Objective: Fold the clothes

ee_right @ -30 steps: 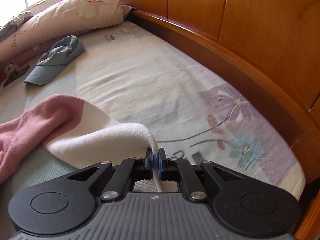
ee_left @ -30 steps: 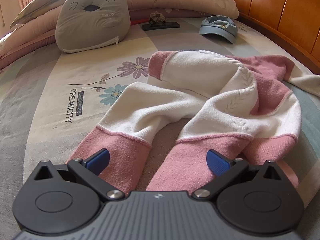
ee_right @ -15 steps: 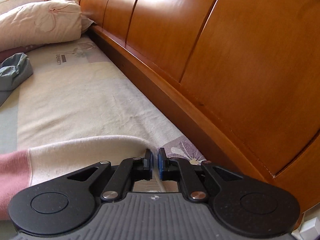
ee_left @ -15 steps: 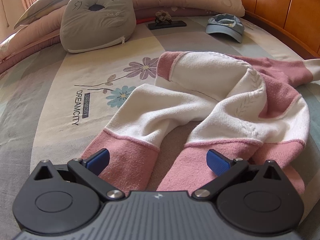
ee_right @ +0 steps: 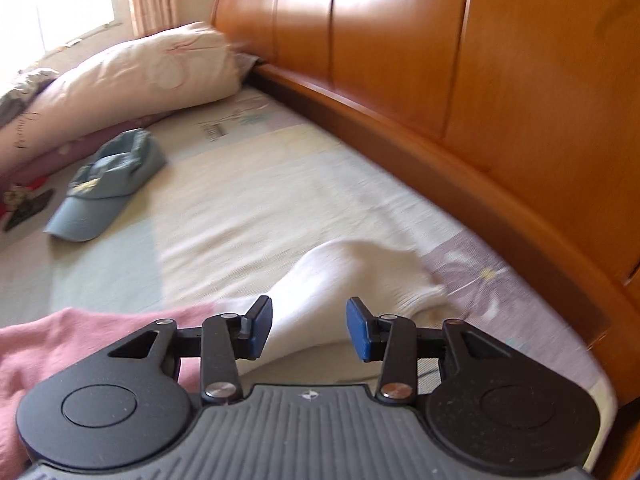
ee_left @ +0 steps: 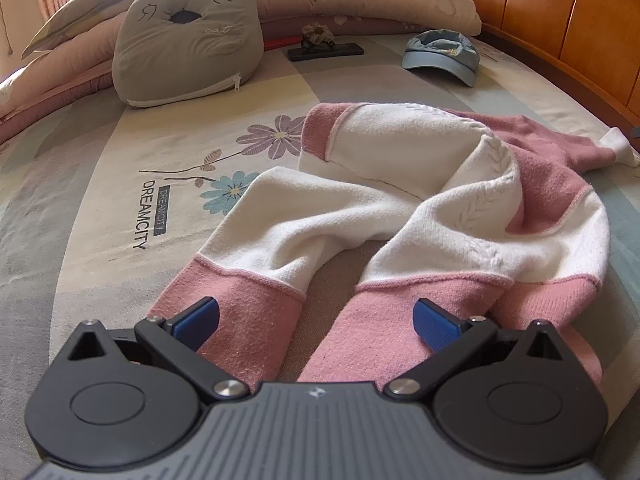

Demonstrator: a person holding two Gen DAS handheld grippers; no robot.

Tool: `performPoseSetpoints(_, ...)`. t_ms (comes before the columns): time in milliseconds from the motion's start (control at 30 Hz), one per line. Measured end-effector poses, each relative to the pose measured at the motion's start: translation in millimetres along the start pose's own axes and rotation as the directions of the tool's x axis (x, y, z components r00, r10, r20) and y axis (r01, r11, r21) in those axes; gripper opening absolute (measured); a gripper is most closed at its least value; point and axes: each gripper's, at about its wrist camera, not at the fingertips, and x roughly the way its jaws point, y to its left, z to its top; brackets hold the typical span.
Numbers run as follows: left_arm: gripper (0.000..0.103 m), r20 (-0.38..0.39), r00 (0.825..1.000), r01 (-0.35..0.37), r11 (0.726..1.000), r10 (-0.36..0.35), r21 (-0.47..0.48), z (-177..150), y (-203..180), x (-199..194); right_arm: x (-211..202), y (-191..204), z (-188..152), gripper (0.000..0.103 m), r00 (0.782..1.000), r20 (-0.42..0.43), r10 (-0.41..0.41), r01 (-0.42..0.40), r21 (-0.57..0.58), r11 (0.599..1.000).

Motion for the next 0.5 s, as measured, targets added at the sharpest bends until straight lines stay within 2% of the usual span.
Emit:
performPoseSetpoints(67,0.102,0.000,1.000,0.002,1.000,-0.002,-0.006,-2,0,-1,2,7,-6,0.047,0.993,-0.046,0.113,-0.111,0.042,0.993)
performPoseSetpoints(133,0.102,0.001,1.000,0.001,1.000,-0.001,-0.006,-3,0,-2,4,22,-11,0.047,0.978,-0.075,0.194,-0.192,0.032,0.981)
performPoseSetpoints(267,0.102,0.004,1.000,-0.012,1.000,0.012,-0.001,-3,0,-3,13,61,-21,0.047,0.951,-0.141,0.274,-0.280,-0.027,0.960)
performPoseSetpoints(400,0.102,0.008,1.000,-0.027,1.000,0.027,0.000,-4,1,-2,39,98,-28,0.047,0.946,-0.202,0.255,-0.281,-0.110,0.953)
performPoseSetpoints(500,0.102,0.007,0.999,-0.038,0.999,0.038,-0.004,-5,3,-1,61,118,-28,0.047,0.956,-0.213,0.200,-0.239,-0.179,0.954)
